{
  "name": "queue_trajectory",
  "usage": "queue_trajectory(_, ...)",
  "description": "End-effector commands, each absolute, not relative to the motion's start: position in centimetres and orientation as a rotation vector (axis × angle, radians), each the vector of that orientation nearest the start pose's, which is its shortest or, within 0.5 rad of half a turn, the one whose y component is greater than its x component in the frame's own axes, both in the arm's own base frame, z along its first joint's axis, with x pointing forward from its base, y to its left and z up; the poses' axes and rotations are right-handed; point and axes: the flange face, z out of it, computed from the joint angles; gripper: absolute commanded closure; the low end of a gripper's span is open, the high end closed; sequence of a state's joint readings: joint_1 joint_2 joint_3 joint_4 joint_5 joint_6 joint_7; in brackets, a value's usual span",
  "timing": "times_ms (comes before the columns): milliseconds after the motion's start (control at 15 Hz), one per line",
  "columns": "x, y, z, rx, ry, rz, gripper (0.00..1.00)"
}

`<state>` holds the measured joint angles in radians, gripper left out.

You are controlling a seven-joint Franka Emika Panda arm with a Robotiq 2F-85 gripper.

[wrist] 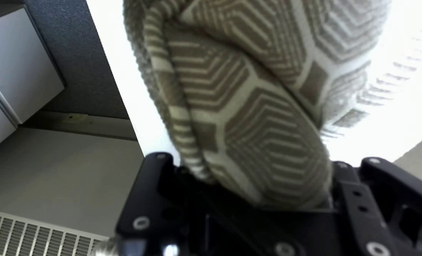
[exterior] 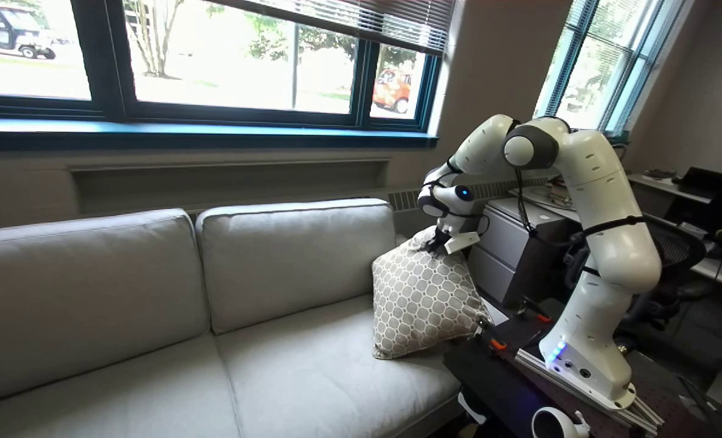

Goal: Move the pillows from the middle of the couch and set them against the armrest

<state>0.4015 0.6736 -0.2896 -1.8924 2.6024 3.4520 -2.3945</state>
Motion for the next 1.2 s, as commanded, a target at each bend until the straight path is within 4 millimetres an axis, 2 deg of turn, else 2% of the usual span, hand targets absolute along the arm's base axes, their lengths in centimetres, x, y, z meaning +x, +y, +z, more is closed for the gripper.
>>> queue_trajectory(0,49.5,-0.4,15.5,-3.332,0.034,-0.594,0.95)
queue_trajectory(67,49.3,-0.5,15.4,-3.333,0.027,-0.582,0.95)
queue_trajectory(133,49.0,-0.6,15.2,-3.335,0.025,-0.569,0.69)
queue_trajectory(267,48.7,-1.0,14.9,-3.351,0.025,-0.558,0.64)
queue_trajectory(800,47.3,-1.9,14.3,-3.362,0.019,-0.496,0.04)
queue_trajectory(867,47.2,-1.9,14.3,-3.356,0.014,-0.49,0.0)
queue_trajectory(1133,47.6,-1.1,15.1,-3.284,-0.048,-0.498,0.0)
